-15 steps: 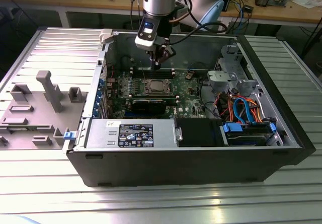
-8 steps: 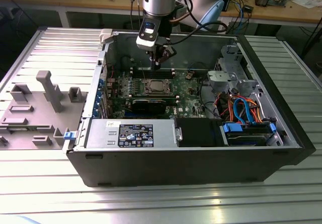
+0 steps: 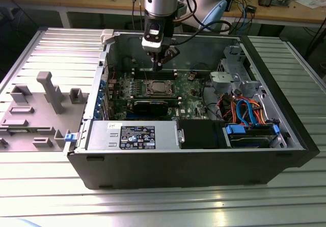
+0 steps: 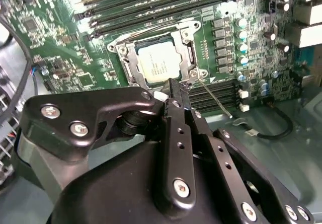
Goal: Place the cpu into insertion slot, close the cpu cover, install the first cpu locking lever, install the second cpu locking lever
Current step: 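Install the first cpu locking lever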
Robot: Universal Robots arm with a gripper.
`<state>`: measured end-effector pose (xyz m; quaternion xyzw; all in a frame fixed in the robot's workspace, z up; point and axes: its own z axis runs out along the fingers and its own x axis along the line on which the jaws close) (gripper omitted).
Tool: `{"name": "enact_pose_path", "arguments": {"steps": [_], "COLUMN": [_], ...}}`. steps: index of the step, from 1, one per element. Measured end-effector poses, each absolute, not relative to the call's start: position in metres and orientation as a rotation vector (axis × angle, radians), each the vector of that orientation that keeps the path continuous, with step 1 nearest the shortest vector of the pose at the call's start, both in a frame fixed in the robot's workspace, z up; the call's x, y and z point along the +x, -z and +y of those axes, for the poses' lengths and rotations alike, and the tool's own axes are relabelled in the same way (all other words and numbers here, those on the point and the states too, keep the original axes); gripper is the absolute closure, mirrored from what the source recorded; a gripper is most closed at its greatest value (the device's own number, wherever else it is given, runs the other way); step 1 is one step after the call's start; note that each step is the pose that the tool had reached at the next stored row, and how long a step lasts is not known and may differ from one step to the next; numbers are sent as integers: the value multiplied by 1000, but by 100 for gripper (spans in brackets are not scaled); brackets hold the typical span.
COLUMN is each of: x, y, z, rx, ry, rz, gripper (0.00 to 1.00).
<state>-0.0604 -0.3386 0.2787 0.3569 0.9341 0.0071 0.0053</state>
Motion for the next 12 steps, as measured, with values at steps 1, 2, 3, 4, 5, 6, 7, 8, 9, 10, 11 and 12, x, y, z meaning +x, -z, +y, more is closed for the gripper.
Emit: {"name": "enact_pose_path", "arguments": {"steps": [1, 2, 3, 4, 5, 6, 7, 8, 9, 10, 11, 12], "x": [-60, -60, -60, -60, -60, -60, -60, -60, -60, -60, -60, -60], "y": [-279, -278, -278, -278, -278, -278, -278, -278, -277, -277, -277, -277], "z": [-339, -339, -339, -339, -339, -339, -339, -339, -339, -339, -339, -339], "rx": [1092, 1042, 1011, 984, 932, 879, 818, 770, 712, 657, 610, 557], "ry": [-22, -22, -22, -23, -23, -23, -24, -24, -24, -24, -25, -25], "rz": [2934, 2953, 2964, 2973, 2990, 3006, 3024, 3037, 3051, 3064, 3073, 3084], "gripper": [89, 89, 89, 89, 89, 89, 89, 89, 89, 89, 89, 89]}}
